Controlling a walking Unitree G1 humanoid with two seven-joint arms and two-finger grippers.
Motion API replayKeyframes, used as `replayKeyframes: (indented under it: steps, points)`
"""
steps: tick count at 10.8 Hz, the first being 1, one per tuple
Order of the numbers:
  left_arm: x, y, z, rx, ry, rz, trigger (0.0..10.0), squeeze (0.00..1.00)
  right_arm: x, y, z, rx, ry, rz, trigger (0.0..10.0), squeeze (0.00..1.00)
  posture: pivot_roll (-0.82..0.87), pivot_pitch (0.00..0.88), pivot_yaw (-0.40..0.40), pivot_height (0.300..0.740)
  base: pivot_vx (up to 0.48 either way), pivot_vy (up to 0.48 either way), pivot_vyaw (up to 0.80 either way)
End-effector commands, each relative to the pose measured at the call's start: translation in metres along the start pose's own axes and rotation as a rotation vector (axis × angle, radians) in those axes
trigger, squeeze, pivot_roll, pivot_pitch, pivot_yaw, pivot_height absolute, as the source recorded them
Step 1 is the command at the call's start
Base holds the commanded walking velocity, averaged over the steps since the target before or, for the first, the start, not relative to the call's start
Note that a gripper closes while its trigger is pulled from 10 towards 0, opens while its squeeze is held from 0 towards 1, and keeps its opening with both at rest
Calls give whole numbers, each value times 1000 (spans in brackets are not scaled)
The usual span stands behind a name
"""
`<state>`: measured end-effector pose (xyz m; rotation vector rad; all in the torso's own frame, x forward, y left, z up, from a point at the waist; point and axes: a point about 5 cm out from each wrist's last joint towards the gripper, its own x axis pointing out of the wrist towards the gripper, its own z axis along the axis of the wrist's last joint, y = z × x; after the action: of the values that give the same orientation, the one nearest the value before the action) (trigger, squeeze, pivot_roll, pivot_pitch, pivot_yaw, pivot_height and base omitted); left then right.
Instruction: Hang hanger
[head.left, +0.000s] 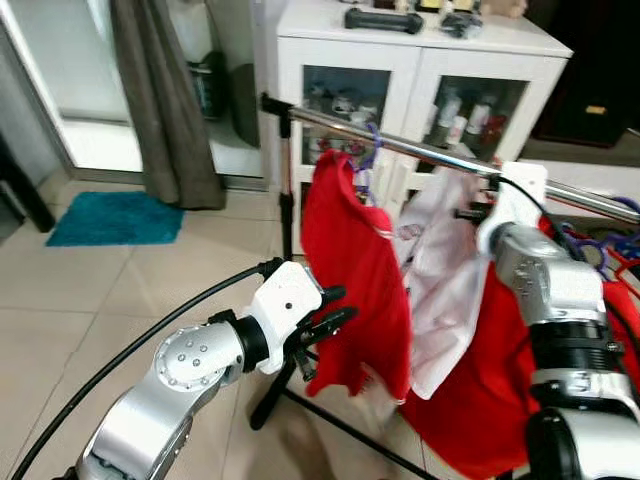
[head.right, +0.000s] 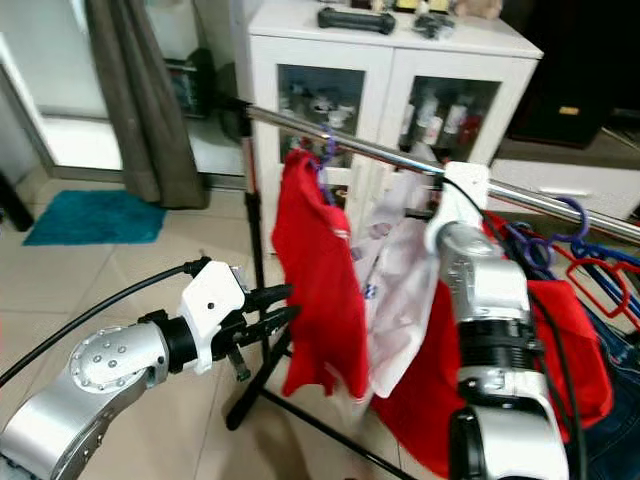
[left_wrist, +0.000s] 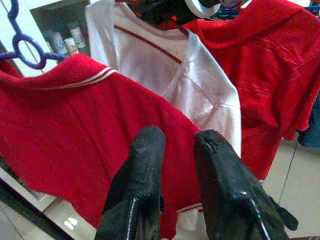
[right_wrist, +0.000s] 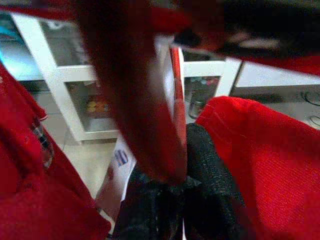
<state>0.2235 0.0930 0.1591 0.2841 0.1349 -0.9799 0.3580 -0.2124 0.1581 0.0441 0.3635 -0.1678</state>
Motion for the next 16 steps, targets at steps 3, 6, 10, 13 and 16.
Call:
replayKeyframes:
  steps: [3, 6, 10, 13, 16]
  points:
    - [3, 3, 15, -14, -89, 2, 10000, 0, -5, -27, -14, 21, 70, -96, 10000, 0, 26, 0, -17, 740, 0, 0, 0]
    - [4, 4, 15, -12, -87, 6, 10000, 0, -17, -28, -15, 13, 60, -81, 10000, 1000, 21, 10, -17, 740, 0, 0, 0]
    - [-3, 7, 15, -22, -83, 44, 10000, 0, -46, -17, 5, -42, -113, 118, 10000, 1000, 36, 26, -24, 740, 0, 0, 0]
    - [-8, 14, 12, -10, -66, 58, 10000, 0, -73, -30, 25, -119, -182, 215, 10000, 1000, 31, 16, -12, 740, 0, 0, 0]
    - [-12, 28, 7, 0, -34, 79, 10000, 0, -108, -51, 30, -315, -93, 377, 10000, 1000, 16, 0, 22, 740, 0, 0, 0]
